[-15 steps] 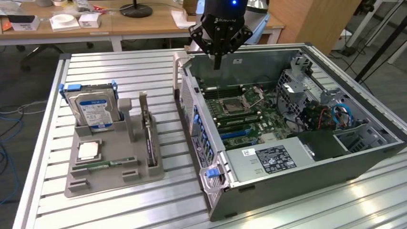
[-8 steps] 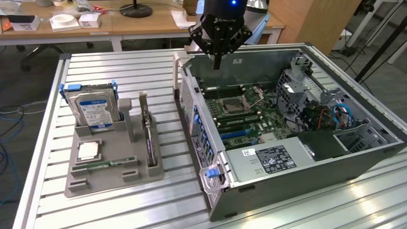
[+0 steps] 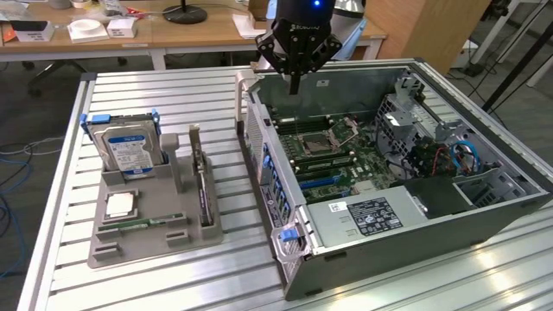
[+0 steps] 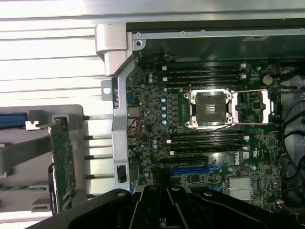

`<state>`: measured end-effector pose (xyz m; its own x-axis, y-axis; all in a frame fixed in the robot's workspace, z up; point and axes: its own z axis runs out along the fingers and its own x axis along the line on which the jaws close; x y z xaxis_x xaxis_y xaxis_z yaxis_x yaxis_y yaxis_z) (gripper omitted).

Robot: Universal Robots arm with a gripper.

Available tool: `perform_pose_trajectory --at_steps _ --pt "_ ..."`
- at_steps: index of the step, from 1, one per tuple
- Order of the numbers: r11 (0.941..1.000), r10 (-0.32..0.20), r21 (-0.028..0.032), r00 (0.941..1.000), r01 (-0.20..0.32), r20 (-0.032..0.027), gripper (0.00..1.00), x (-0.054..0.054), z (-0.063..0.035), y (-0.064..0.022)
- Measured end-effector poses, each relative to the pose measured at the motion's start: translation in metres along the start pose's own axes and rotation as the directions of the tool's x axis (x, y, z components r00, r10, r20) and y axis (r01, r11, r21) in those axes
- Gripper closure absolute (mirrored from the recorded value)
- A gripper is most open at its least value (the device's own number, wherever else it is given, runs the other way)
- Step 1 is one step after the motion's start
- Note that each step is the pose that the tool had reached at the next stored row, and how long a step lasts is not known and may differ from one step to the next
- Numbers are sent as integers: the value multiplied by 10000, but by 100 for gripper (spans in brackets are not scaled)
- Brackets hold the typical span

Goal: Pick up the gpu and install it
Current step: 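Reach for the gpu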

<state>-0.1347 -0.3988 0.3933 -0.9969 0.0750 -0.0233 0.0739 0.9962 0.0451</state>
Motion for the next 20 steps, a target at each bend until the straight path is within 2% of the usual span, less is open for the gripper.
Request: perform_pose_trajectory --at_steps 20 --pt "10000 0 -1 10000 0 1 89 91 -2 -7"
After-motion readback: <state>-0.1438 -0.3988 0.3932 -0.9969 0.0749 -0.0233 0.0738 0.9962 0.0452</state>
